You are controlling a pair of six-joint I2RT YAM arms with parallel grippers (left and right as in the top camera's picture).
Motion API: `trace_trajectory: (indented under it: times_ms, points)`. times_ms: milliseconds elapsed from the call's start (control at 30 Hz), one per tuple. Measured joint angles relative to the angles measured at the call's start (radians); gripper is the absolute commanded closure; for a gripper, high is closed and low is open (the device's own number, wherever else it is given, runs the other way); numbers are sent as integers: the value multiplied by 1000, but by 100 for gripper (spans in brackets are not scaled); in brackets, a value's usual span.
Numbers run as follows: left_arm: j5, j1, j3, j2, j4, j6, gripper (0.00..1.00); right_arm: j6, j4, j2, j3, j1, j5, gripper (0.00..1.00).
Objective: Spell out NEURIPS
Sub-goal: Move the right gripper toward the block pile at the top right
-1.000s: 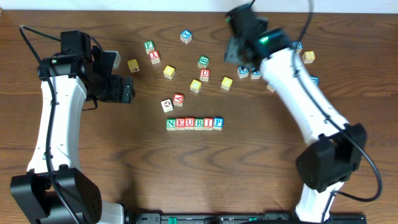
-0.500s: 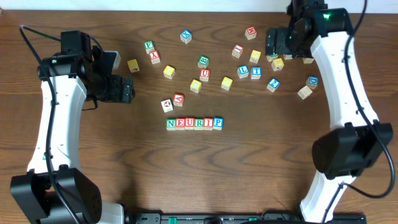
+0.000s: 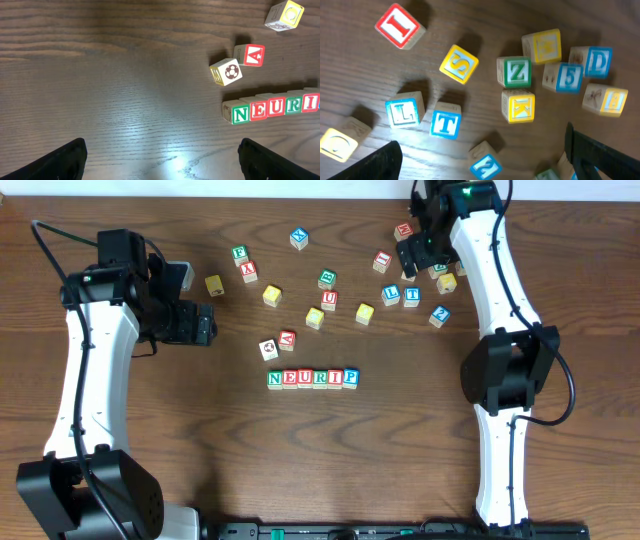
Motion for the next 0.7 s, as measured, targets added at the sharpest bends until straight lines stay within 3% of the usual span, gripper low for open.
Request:
trace_trajectory:
  times_ms: [167, 200, 333, 700]
  points:
    - [0, 0, 0, 0, 0, 0, 5, -155, 6, 0, 15, 4, -16, 20]
    - [0, 0, 0, 0, 0, 0, 5, -181, 6, 0, 16, 4, -29, 1]
    - [0, 0, 0, 0, 0, 0, 5, -261, 17, 2, 16, -4, -89, 1]
    - [0, 0, 0, 0, 0, 0, 5, -256, 115, 16, 16, -28, -142, 1]
